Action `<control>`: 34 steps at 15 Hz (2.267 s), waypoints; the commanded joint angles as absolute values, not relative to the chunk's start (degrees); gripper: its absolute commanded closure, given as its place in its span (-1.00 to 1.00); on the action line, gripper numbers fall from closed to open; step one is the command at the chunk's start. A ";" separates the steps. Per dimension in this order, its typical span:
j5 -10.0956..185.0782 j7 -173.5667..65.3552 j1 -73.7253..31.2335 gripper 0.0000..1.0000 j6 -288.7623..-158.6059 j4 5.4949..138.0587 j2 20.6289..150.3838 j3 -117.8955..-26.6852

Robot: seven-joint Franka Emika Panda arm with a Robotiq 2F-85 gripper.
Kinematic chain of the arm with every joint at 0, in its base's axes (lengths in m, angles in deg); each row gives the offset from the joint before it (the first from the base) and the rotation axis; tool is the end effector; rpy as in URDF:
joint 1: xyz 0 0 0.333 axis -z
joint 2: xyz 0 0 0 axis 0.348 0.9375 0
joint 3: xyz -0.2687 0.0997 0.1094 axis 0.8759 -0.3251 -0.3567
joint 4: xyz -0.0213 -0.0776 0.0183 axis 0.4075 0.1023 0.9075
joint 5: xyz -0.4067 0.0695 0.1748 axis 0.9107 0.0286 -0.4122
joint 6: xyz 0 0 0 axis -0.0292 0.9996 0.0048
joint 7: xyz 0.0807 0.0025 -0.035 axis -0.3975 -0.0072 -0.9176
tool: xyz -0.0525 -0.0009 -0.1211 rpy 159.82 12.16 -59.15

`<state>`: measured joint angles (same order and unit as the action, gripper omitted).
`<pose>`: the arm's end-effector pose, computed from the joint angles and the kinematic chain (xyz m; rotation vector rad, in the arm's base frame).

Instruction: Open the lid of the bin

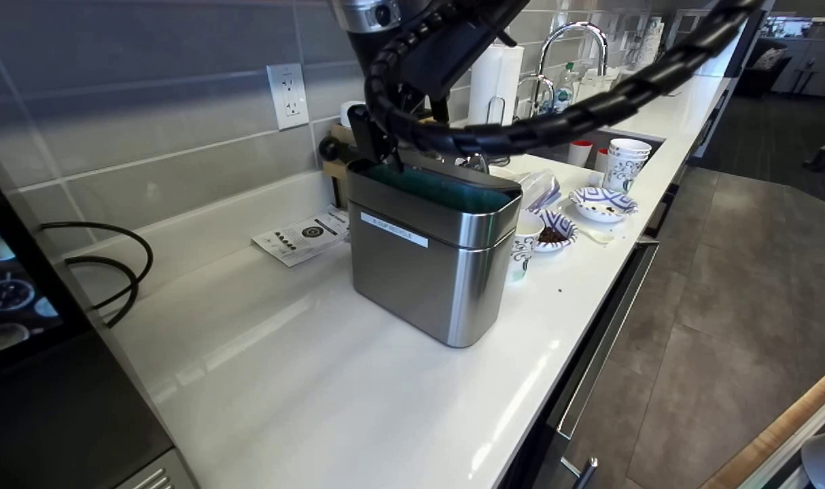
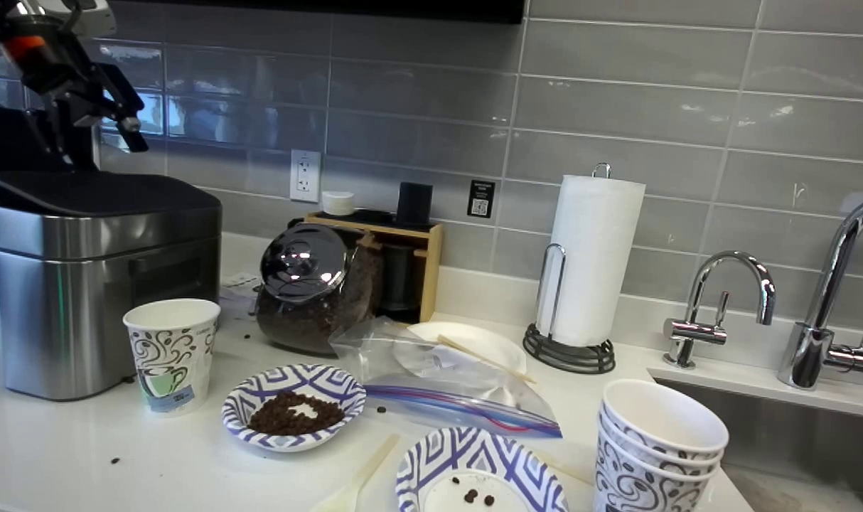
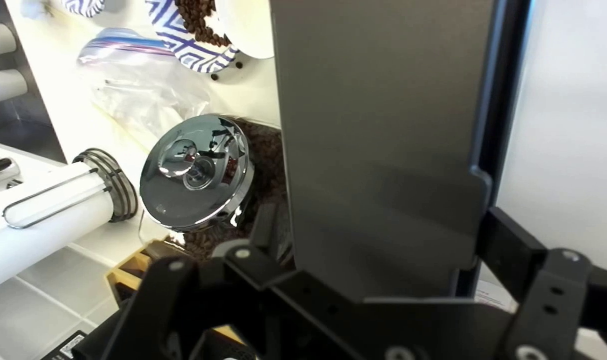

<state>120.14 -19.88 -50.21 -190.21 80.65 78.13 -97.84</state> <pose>0.4583 0.4566 0.4252 2.5840 0.5099 0.3827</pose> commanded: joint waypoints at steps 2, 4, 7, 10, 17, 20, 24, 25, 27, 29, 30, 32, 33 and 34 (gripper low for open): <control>119.28 -20.41 -48.86 -1.00 -188.59 82.54 74.52 -97.49; 119.19 -20.32 -48.36 -1.00 -188.64 82.83 73.58 -97.51; 118.93 -20.24 -47.56 -1.00 -188.60 83.37 72.51 -97.58; 118.78 -20.02 -46.77 -1.00 -188.27 84.07 71.52 -97.54; 117.43 -17.76 -44.63 -1.00 -188.00 88.84 66.56 -97.26; 115.65 -16.35 -43.18 -1.00 -189.28 91.76 63.41 -97.04; 113.46 -14.48 -41.25 -1.00 -189.18 95.37 59.36 -96.94; 113.23 -14.33 -40.81 -1.00 -189.10 96.21 58.55 -97.01; 113.04 -13.75 -39.89 -1.00 -189.51 97.75 57.30 -97.06; 113.05 -13.24 -39.31 -1.00 -191.25 99.42 55.89 -97.10; 112.62 -12.95 -39.10 -1.00 -194.51 100.79 54.86 -96.80; 111.77 -12.81 -38.71 -1.00 -201.07 102.96 53.17 -96.53; 111.30 -12.75 -38.46 -1.00 -204.06 104.02 52.40 -96.49; 110.59 -12.71 -38.22 -1.00 -207.43 105.24 51.49 -96.41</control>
<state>113.10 -13.59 -39.21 -199.22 100.07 55.78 -96.51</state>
